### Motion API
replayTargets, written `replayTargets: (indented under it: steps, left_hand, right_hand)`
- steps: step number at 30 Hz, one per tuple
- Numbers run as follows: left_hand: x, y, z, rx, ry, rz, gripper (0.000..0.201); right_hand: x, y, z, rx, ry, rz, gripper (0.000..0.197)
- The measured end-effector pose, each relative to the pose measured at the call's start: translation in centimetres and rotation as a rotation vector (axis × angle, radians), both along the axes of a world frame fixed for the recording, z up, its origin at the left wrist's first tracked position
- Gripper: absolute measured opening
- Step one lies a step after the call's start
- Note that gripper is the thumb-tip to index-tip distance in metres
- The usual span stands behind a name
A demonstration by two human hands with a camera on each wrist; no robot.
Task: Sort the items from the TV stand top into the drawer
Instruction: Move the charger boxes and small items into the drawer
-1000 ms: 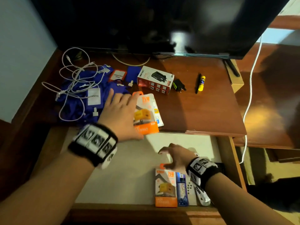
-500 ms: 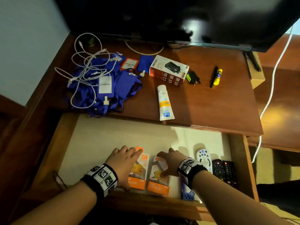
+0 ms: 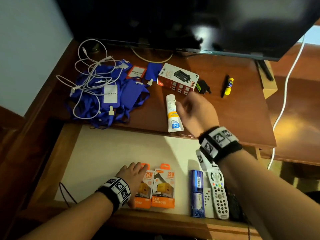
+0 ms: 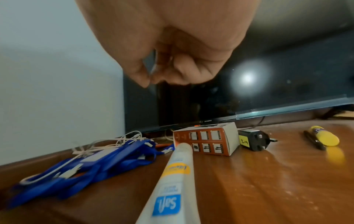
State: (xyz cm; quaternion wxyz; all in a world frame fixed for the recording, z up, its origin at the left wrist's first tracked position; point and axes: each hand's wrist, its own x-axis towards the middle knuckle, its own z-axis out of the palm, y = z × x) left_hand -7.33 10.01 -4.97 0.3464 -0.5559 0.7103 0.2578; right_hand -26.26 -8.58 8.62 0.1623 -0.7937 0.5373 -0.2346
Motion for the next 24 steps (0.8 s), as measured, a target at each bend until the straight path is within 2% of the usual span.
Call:
replayTargets:
  steps: [1, 4, 5, 10, 14, 17, 20, 22, 24]
  left_hand:
    - [-0.1, 0.1, -0.1, 0.005, 0.016, 0.009, 0.153]
    - [-0.3, 0.1, -0.2, 0.014, 0.053, 0.034, 0.146]
    - [-0.4, 0.1, -0.2, 0.011, 0.058, 0.038, 0.144]
    - [-1.0, -0.9, 0.3, -0.075, 0.091, 0.069, 0.133]
    - [-2.8, -2.0, 0.1, -0.100, 0.197, 0.075, 0.104]
    - [-4.0, -2.4, -0.2, -0.060, 0.243, 0.082, 0.086]
    - [-4.3, -2.2, -0.6, -0.027, 0.234, 0.053, 0.079]
    - [-4.2, -2.1, -0.7, -0.031, 0.243, 0.064, 0.077]
    - [-4.0, -2.0, -0.6, -0.046, 0.259, 0.105, 0.075]
  right_hand:
    - [0.4, -1.2, 0.1, 0.079, 0.024, -0.045, 0.029]
    - [1.4, -3.5, -2.0, 0.463, 0.205, -0.176, 0.076]
    - [1.6, -3.6, -3.2, 0.556, 0.253, -0.205, 0.082]
    - [0.7, -2.9, -6.9, 0.729, 0.330, -0.164, 0.058]
    - [-1.2, -1.3, -6.5, 0.675, 0.215, -0.152, 0.040]
    - [-3.1, 0.2, -5.9, 0.609, 0.014, -0.203, 0.011]
    - [-5.7, 2.7, -4.8, 0.470, -0.200, -0.191, 0.014]
    - [-7.6, 4.5, -3.7, 0.336, -0.267, -0.118, 0.017]
    - [-9.4, 6.0, -2.5, 0.293, -0.364, -0.061, 0.020]
